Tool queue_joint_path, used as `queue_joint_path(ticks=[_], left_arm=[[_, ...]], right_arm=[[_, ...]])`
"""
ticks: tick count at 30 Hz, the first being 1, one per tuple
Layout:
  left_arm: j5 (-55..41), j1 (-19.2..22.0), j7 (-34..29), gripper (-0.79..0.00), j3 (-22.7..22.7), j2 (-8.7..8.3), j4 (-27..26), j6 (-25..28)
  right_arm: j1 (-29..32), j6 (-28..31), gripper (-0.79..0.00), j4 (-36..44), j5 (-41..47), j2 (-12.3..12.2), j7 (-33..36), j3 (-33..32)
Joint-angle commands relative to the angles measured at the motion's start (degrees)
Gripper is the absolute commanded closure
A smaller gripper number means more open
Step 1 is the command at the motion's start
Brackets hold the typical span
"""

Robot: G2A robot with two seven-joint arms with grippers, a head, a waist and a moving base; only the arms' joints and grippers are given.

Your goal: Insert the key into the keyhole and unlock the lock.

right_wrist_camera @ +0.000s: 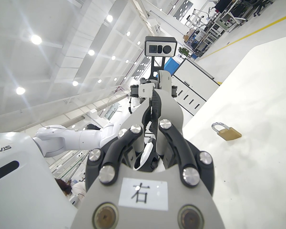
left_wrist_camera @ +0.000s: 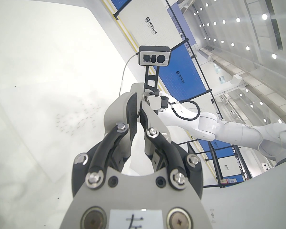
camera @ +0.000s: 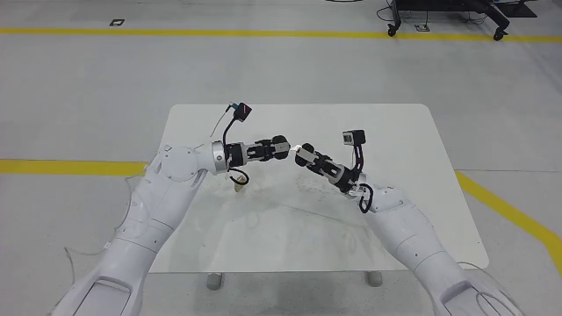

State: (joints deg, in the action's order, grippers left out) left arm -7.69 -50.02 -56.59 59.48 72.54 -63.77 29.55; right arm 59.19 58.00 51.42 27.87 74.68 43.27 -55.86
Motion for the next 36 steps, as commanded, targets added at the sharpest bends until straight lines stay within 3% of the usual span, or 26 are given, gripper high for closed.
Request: queue_joint_path(ticks=[1,3,4,5,6,13,19,24,32,34,36], left_arm=[[-0.41,-0.02,-0.29,0.0,-0.08,-0.03,-0.17,-0.01],[-0.68,-0.01,-0.49,0.0,-0.12,-0.07,-0.27,0.09],[-0.81,-0.03,-0.59,-0.037,-0.17,-0.08,-0.32,0.12],[-0.84,-0.06,-0.69,-0.148,-0.26,-0.09,-0.38,0.12],[-0.89,-0.07,-0.85,-0.209,-0.34,-0.11,-0.46,0.12],[-1.17,0.08,-1.6,-0.289,-0.72,-0.23,-0.51,0.08],[-1.24,0.04,-1.84,-0.262,-1.11,-0.31,-0.68,0.1],[-1.15,0.15,-1.6,-0.185,-1.3,-0.37,-0.69,0.28],[-1.23,0.1,-0.63,-0.225,-1.27,-0.51,-0.66,0.29],[-1.38,0.24,-1.1,-0.175,-1.43,-0.53,-0.57,0.2],[-1.64,0.34,-1.43,-0.071,-1.56,-0.53,-0.45,0.22]], right_arm=[[-0.06,0.0,0.0,-0.24,0.31,0.09,0.41,-0.11],[-0.1,0.0,0.0,-0.38,0.71,0.2,0.81,-0.18],[-0.12,0.0,0.0,-0.47,0.87,0.25,1.02,-0.23],[-0.14,0.0,0.0,-0.53,1.04,0.3,1.23,-0.29],[-0.15,0.0,0.0,-0.61,1.19,0.35,1.43,-0.34],[-0.2,0.0,0.0,-0.96,1.83,0.71,2.31,-0.96],[-0.18,0.0,0.0,-1.17,1.81,1.02,2.95,-1.52],[-0.29,0.0,0.0,-1.49,1.27,1.3,3.01,-1.62],[-0.34,0.0,0.0,-1.74,0.41,1.59,3.01,-1.65],[-0.33,0.0,0.0,-1.67,0.22,1.63,3.01,-1.63],[-0.3,0.0,0.0,-1.59,0.1,1.65,3.01,-1.69]])
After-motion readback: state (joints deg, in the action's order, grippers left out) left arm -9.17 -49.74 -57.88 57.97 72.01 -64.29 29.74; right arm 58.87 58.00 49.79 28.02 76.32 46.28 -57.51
